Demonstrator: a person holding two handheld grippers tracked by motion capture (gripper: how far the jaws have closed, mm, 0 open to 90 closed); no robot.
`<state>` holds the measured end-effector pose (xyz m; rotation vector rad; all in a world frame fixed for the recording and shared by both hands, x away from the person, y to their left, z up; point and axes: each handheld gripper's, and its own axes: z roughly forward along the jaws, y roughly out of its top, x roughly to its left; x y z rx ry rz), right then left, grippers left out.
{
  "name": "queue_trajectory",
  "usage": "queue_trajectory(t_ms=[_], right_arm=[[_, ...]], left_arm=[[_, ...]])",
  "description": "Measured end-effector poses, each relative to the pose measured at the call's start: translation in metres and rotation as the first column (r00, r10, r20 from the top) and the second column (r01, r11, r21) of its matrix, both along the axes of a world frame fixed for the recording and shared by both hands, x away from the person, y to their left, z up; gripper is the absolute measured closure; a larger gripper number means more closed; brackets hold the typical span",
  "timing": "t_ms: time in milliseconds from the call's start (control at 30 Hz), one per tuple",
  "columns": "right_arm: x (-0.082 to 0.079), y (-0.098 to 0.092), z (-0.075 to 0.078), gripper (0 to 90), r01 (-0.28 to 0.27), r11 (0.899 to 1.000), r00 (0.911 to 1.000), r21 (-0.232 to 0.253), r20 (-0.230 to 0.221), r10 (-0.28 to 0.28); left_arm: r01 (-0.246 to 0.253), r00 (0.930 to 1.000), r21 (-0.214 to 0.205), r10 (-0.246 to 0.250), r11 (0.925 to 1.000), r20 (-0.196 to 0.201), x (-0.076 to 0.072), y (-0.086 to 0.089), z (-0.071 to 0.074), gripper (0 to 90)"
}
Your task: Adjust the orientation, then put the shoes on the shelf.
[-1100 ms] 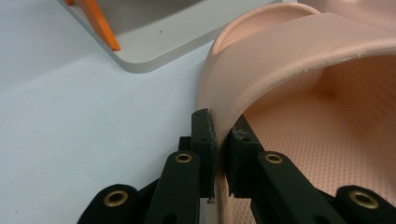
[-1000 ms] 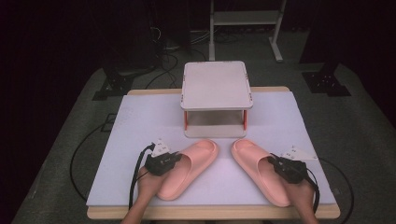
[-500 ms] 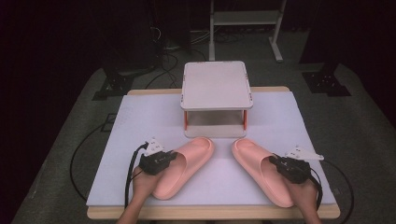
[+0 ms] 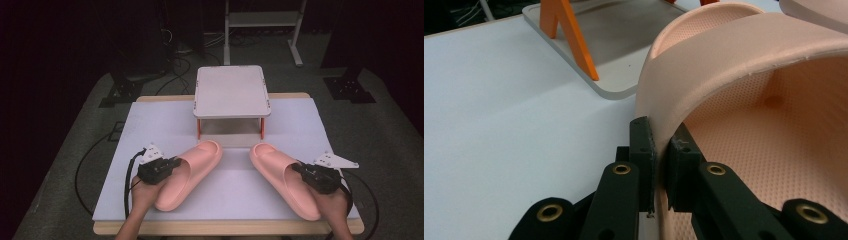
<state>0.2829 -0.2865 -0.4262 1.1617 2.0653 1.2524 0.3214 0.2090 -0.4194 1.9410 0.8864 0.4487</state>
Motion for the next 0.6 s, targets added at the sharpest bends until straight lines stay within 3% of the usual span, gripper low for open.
queue_trajectory(t_ms=[600], right_arm=[[0.003, 0.000, 0.022, 84.0, -0.017, 1.000, 0.9998, 0.013, 0.004, 0.017]], left_arm=[[0.005, 0.9999, -0.019, -0.004, 0.9998, 0.011, -0.003, 0.014, 0.021, 84.0]])
